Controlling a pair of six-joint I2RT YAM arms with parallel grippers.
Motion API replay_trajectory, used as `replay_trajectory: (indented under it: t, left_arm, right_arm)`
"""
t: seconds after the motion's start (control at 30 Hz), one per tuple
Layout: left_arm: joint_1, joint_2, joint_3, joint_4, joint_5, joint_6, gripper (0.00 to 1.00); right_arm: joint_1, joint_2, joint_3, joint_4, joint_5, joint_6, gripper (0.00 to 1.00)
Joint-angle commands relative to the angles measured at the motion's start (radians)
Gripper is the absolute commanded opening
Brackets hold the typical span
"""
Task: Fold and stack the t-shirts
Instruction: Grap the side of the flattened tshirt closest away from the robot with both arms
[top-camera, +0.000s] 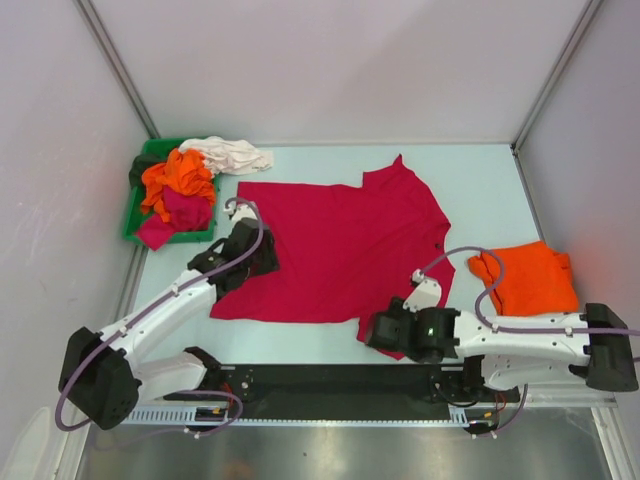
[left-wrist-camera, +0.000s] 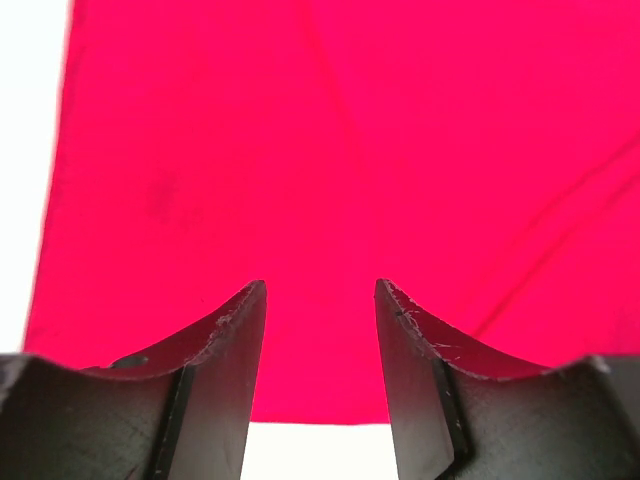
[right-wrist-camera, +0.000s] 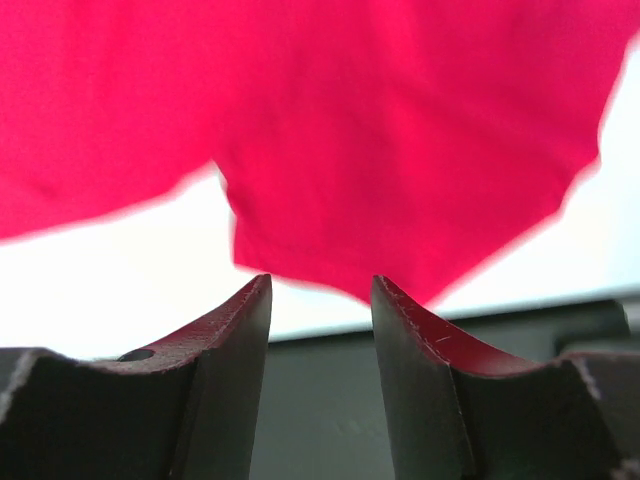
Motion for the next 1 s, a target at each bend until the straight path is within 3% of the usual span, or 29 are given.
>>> replay_trajectory:
  t: [0.0, 0.17, 0.43, 0.63, 0.97]
  left_arm:
    - [-0.041, -0.043, -0.042, 0.013, -0.013, -0.030, 0.53]
    - [-0.044, -0.074, -0.075, 0.001, -0.004, -0.032, 0.53]
    - [-0.082, -0.052, -0.101, -0.002, 0.027, -0.064, 0.53]
    - [-0.122, -0.046, -0.105, -0.005, 0.027, -0.081, 0.53]
    - [-0.145, -0.092, -0.083, -0.041, 0.027, -0.068, 0.53]
  right_arm:
    - [0.155, 0.036, -0.016, -0.206, 0.035, 0.356, 0.50]
    - [0.280, 0.128, -0.010, -0.261, -0.011, 0.535, 0.50]
    - [0.322, 0.171, -0.065, -0.234, -0.071, 0.650, 0.49]
    - [0.324, 0.188, -0.118, -0.214, -0.034, 0.741, 0.50]
    - [0.230, 0.182, -0.151, -0.039, 0.058, 0.619, 0.50]
